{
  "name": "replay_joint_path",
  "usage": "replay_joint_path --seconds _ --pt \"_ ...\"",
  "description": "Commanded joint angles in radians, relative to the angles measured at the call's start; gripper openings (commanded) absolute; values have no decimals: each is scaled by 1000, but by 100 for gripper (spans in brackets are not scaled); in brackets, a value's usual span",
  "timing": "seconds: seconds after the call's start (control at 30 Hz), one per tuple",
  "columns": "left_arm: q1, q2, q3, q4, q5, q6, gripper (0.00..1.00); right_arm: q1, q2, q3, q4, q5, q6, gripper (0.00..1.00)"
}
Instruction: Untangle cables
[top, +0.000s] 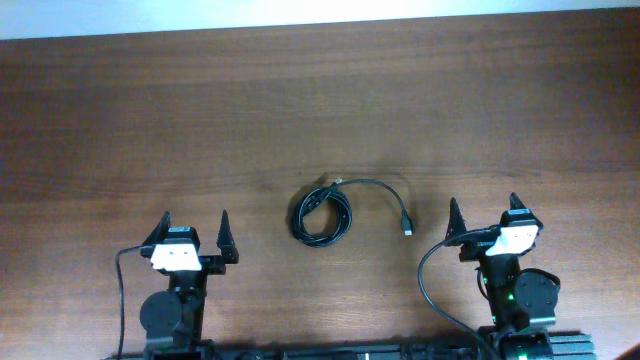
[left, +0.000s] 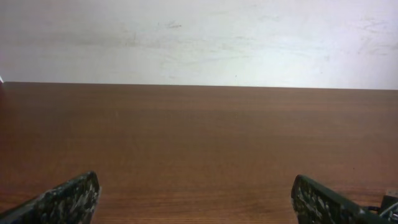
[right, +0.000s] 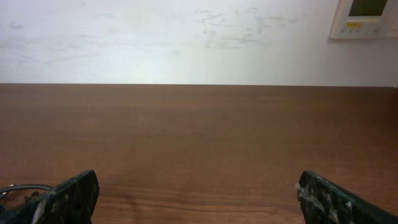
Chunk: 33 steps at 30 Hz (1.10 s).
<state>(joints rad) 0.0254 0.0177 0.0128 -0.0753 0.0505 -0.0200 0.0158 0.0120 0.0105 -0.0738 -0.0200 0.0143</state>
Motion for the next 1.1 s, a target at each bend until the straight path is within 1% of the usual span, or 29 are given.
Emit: replay_joint_path --seconds 0.0,0.87,1.07 --pt "-4 0 -3 -5 -6 -7 99 6 -6 -5 -4 -2 -7 99" --pt "-4 0 -3 -5 -6 -7 99 6 -6 -5 -4 -2 -7 99" --pt "-3 0 -3 -6 -29 -6 99 6 -6 -5 -4 -2 -7 99"
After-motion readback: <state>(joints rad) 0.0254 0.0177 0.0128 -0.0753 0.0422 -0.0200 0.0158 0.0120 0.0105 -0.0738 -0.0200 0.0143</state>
